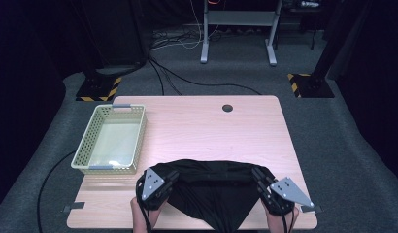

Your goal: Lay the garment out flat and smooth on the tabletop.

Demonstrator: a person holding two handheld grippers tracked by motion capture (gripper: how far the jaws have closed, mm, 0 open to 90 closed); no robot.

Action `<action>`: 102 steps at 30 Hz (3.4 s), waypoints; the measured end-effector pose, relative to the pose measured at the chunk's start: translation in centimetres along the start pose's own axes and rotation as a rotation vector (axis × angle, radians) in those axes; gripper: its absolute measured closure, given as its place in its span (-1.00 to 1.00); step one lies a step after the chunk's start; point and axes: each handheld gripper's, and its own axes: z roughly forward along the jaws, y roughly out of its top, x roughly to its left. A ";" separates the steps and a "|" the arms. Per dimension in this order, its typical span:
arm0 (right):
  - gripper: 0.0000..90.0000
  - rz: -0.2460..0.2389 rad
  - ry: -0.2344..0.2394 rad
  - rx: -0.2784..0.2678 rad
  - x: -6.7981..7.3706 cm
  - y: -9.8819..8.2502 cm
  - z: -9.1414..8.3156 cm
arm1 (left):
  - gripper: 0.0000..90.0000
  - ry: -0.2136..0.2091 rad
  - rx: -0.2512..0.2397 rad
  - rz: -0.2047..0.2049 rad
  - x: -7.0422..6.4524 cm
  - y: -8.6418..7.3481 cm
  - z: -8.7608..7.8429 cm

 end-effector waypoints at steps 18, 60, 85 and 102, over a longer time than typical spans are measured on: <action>0.31 0.091 -0.009 0.396 -6.0 0.1 21.9 | 0.03 0.211 0.290 -0.194 9.6 0.9 13.0; 0.01 0.022 -0.037 0.490 -4.0 -6.8 9.1 | -0.31 0.158 0.313 -0.089 3.9 -5.6 7.2; 0.82 -0.056 -0.011 0.467 -1.8 -4.0 19.8 | 0.72 0.153 0.330 -0.098 5.3 -3.3 12.0; 0.30 -0.052 0.004 0.503 -1.0 -3.9 20.7 | 0.79 0.131 0.305 -0.135 5.7 -2.6 11.9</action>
